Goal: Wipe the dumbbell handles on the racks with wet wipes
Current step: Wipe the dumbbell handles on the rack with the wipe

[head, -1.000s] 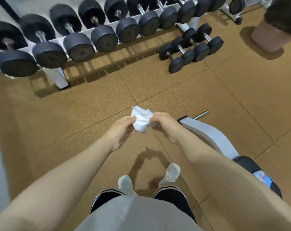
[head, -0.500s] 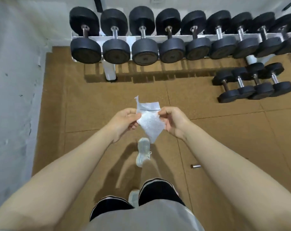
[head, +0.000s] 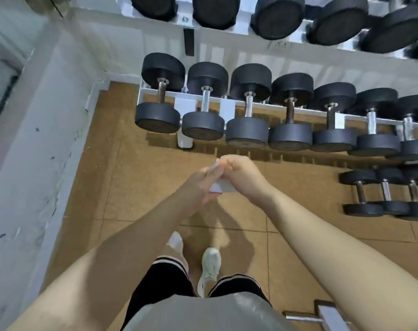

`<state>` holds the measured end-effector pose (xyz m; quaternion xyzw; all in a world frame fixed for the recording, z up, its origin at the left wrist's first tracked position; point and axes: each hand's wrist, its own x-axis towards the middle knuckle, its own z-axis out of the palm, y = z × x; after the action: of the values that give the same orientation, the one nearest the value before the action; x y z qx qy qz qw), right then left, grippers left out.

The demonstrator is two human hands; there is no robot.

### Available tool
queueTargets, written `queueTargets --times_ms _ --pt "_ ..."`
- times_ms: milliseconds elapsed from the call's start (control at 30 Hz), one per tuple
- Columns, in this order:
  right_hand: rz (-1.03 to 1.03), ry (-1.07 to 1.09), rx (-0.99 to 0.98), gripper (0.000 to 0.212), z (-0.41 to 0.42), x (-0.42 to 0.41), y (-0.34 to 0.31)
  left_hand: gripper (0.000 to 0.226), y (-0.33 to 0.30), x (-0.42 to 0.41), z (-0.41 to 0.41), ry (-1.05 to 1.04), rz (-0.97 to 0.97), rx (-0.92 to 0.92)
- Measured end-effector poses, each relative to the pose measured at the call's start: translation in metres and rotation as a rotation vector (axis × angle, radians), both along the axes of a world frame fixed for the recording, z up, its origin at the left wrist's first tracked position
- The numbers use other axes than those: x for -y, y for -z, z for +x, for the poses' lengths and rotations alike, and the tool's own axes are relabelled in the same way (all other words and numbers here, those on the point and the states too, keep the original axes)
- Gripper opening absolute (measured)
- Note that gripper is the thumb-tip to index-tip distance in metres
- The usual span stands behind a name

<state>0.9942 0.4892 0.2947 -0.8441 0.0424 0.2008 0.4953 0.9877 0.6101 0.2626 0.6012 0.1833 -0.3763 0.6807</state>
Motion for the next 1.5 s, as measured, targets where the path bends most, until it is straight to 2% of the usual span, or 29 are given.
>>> queueTargets --times_ms 167,267,333,433,500,567,700,767,833,900,967,1033,1100,1200,1300,1333,1433,1500 --pt "0.114 0.157 -0.116 0.027 0.091 -0.018 -0.001 0.03 0.006 -0.042 0.097 -0.139 -0.063 -0.002" --pt "0.036 0.254 -0.074 0.029 0.147 -0.037 0.011 0.044 0.007 -0.077 0.16 -0.104 -0.022 0.033" --pt "0.061 0.368 -0.09 0.023 0.186 -0.053 0.015 0.056 0.003 -0.102 0.2 -0.035 0.01 0.062" --pt "0.173 0.496 -0.153 0.019 0.24 -0.079 0.012 0.051 -0.004 -0.136 0.25 -0.073 0.014 -0.006" --pt "0.257 0.509 -0.144 0.017 0.27 -0.094 0.01 0.039 -0.006 -0.151 0.28 -0.099 -0.061 -0.082" --pt "0.325 0.504 -0.157 0.016 0.296 -0.107 0.007 0.032 -0.006 -0.162 0.307 -0.034 -0.108 -0.169" --pt "0.461 0.498 -0.252 0.018 0.333 -0.118 0.004 0.056 -0.007 -0.168 0.347 0.278 -0.079 -0.149" --pt "0.523 0.538 -0.279 0.018 0.348 -0.116 0.004 0.06 -0.007 -0.167 0.362 0.33 -0.135 -0.19" --pt "0.588 0.556 -0.328 0.021 0.362 -0.109 0.007 0.054 -0.007 -0.165 0.375 0.296 -0.139 -0.23" --pt "0.69 0.535 -0.412 0.026 0.377 -0.101 0.011 0.048 -0.003 -0.161 0.388 0.18 -0.101 -0.2" --pt "0.737 0.497 -0.478 0.027 0.39 -0.098 0.007 0.026 -0.003 -0.158 0.405 0.064 -0.035 -0.123" --pt "0.597 0.363 -0.433 0.012 0.403 -0.096 0.008 0.012 -0.007 -0.157 0.421 0.096 0.087 -0.04" --pt "0.426 0.237 -0.349 0.016 0.417 -0.093 0.009 0.02 -0.011 -0.158 0.435 0.132 0.225 0.031" --pt "0.319 0.167 -0.221 0.02 0.441 -0.09 0.005 0.029 -0.018 -0.16 0.453 0.134 0.323 0.17" --pt "0.294 0.025 -0.11 0.022 0.459 -0.083 0.0 0.013 -0.029 -0.159 0.465 0.138 0.209 0.28" --pt "0.298 -0.023 -0.082 0.023 0.464 -0.079 -0.004 0.014 -0.034 -0.158 0.47 0.118 0.148 0.302" --pt "0.343 -0.16 -0.057 0.035 0.477 -0.071 -0.018 0.03 -0.042 -0.163 0.486 0.065 0.011 0.3" --pt "0.158 -0.345 0.047 0.04 0.484 -0.068 -0.023 0.05 -0.046 -0.172 0.497 0.158 -0.002 0.298"
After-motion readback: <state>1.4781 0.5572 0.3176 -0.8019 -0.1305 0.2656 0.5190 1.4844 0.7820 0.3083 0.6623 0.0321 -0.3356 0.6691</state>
